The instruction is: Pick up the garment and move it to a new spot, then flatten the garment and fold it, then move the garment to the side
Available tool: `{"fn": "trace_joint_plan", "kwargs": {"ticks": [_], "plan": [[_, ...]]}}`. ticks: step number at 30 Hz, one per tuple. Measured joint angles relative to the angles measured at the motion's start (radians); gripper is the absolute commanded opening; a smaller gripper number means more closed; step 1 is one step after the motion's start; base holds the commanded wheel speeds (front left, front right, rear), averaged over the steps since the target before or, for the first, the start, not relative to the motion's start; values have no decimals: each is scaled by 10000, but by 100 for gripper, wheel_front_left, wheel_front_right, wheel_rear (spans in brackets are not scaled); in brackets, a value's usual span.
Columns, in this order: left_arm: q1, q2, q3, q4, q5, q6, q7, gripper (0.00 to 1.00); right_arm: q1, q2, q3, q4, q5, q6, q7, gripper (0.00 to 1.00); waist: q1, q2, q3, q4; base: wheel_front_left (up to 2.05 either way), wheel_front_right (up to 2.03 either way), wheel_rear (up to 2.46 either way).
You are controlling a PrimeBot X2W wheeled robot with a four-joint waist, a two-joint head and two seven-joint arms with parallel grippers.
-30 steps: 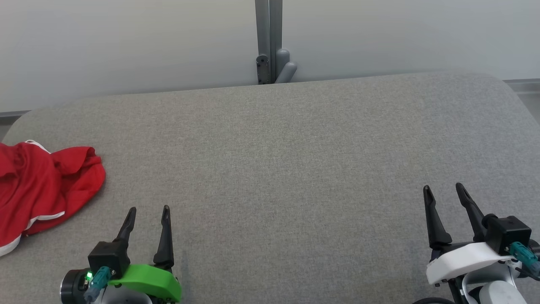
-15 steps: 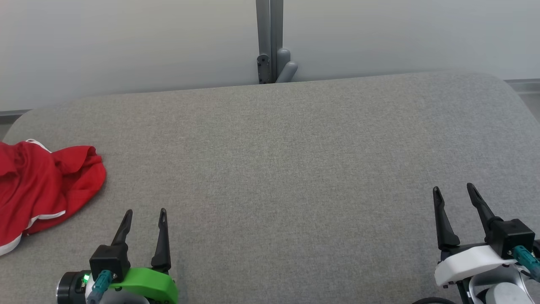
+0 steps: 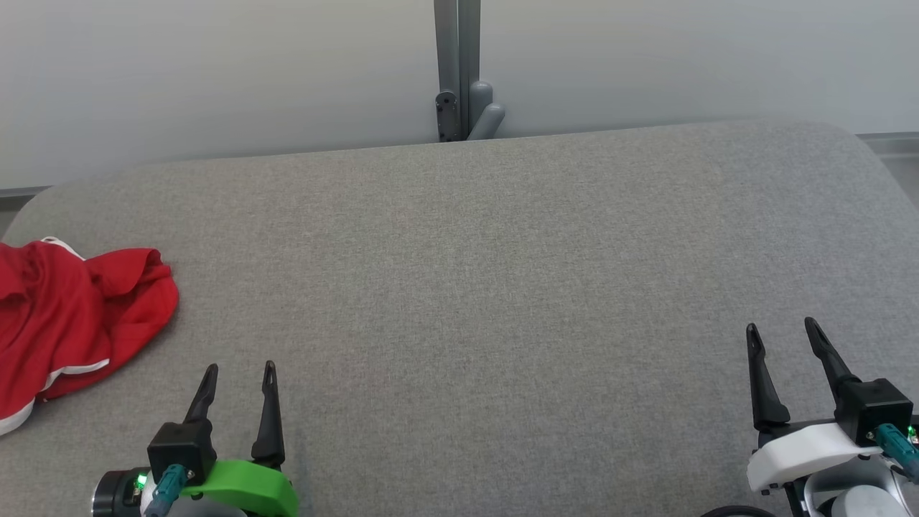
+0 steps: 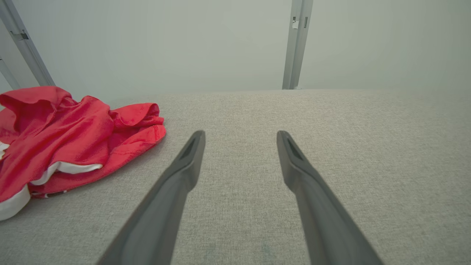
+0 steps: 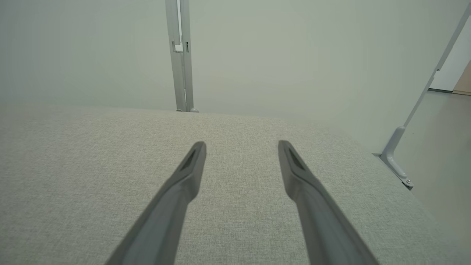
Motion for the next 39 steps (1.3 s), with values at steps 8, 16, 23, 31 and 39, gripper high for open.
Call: {"fn": "trace_joint_plan", "kwargs": {"ticks": [8,16,23,31,39], "plan": [[-9,-86,86,94,-8,-88,0,100,0,29,-86,109,151,0,0,100,0,0,-15,-39,0,0,0],[-11,-111,127,144,71,-132,0,100,0,65,-121,146,205,0,0,100,0,0,-17,-48,0,0,0],[-16,-127,140,169,142,-173,0,100,0,92,-115,148,290,0,0,100,0,0,-20,-11,0,0,0],[-178,-151,-2,209,165,-207,0,100,146,184,59,125,351,0,-2,100,0,0,-32,707,0,0,0],[-36,-148,213,242,165,-174,2,100,144,265,372,186,364,2,-2,100,0,0,-68,2175,0,0,0]]}}
